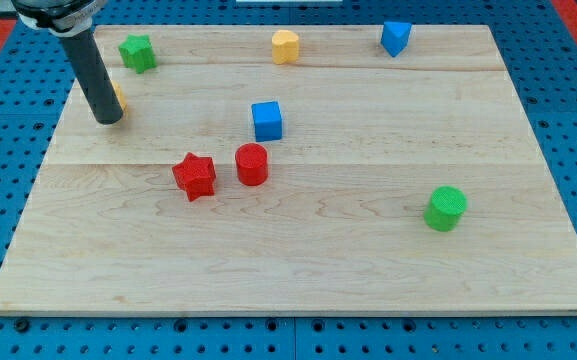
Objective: Push the green circle to the right of the cube
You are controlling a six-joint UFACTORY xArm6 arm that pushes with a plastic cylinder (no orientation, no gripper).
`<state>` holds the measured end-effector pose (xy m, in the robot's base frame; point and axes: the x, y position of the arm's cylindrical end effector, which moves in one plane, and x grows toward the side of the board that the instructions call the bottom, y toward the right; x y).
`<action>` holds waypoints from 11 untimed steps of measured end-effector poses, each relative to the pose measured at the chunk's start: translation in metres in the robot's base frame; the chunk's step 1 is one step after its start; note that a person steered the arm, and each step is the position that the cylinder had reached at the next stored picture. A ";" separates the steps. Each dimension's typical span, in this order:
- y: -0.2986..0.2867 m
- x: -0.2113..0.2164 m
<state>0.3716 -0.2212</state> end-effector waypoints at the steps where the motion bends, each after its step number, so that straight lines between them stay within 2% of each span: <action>1: -0.002 0.000; 3: 0.005 0.002; 4: 0.060 0.002; 5: 0.078 0.002; 6: 0.135 -0.052; 7: 0.241 -0.081; 8: 0.353 -0.024; 9: 0.441 0.044; 10: 0.495 0.109; 11: 0.476 0.177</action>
<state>0.5488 0.2548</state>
